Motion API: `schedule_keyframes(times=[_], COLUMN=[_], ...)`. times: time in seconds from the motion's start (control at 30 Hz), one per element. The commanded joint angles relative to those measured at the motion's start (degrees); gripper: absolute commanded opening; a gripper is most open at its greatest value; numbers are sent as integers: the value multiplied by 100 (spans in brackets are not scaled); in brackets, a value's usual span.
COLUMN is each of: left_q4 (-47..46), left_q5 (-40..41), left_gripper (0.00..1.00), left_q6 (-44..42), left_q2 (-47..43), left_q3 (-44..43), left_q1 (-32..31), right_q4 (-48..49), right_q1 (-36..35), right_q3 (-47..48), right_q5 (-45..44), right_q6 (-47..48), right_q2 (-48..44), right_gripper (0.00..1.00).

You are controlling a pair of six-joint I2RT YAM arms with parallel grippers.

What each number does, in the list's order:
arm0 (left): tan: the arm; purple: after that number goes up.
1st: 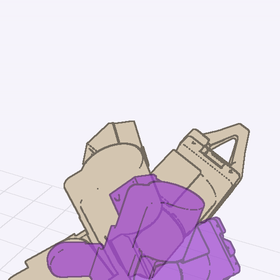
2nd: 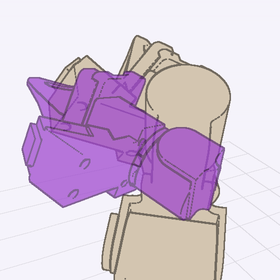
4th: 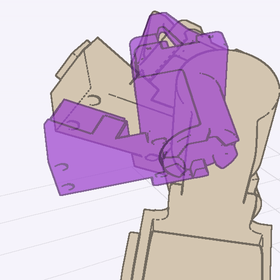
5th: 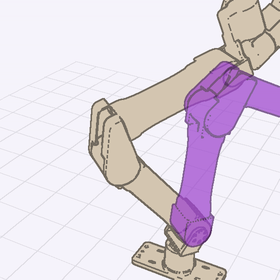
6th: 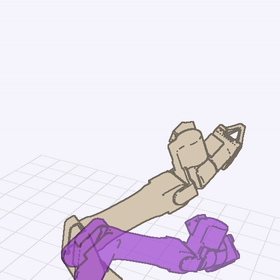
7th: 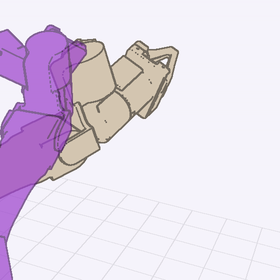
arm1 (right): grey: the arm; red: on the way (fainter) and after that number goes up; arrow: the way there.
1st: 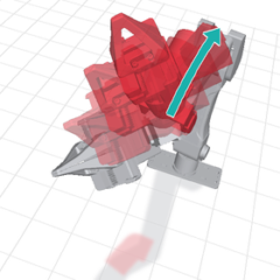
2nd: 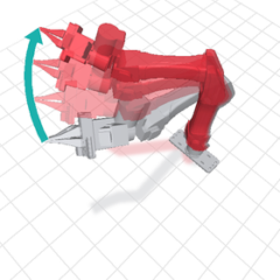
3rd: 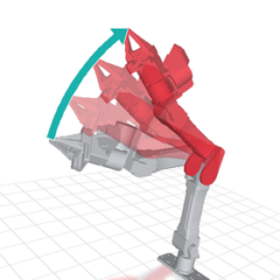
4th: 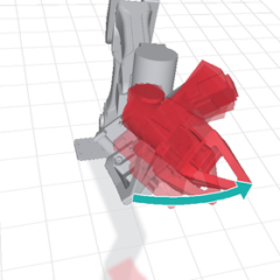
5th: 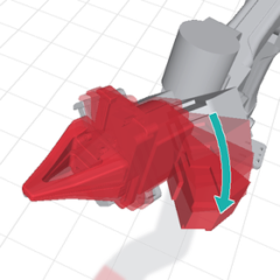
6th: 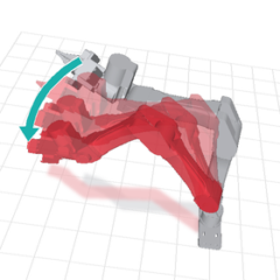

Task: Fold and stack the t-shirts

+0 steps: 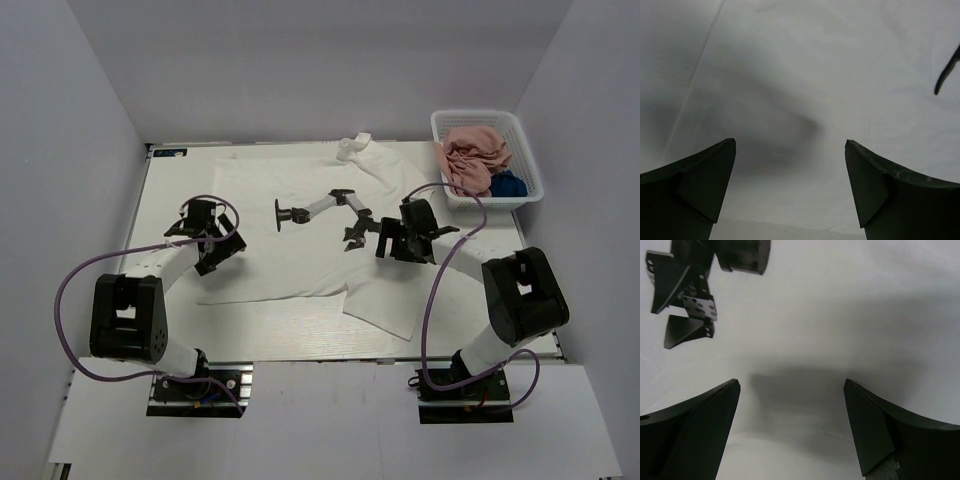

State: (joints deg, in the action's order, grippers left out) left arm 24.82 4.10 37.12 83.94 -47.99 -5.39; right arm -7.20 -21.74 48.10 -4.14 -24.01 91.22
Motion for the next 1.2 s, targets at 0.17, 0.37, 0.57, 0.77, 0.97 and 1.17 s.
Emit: schedule_keyframes(times=[0.17,0.37,0.57,0.77,0.97,1.17], left_q4=[208,444,2262,2915,2458,1958], left_q5=[-23,232,837,1401,1462,1463], left_gripper=[100,100,100,100,100,87], left_q6=[224,479,1331,2141,2422,2598], left_q2=[-438,-1125,-1670,-2040,-1601,-1144], left_q3=[702,756,70,605,888,1055], left_q1=[-15,-15,90,143,143,143], right_q4=[-519,-256,-712,-1177,-2170,-2364], right_q1=[20,-67,-243,-437,-621,-832], right_q3=[-545,-899,-661,-1364,-1435,-1637], right_q5=[-271,-385,-140,-384,-543,-544], right_q6=[-393,-69,-165,-385,-429,-569], right_q2=[-420,-1272,-2573,-3848,-4288,-4332], right_gripper=[90,90,90,90,90,90])
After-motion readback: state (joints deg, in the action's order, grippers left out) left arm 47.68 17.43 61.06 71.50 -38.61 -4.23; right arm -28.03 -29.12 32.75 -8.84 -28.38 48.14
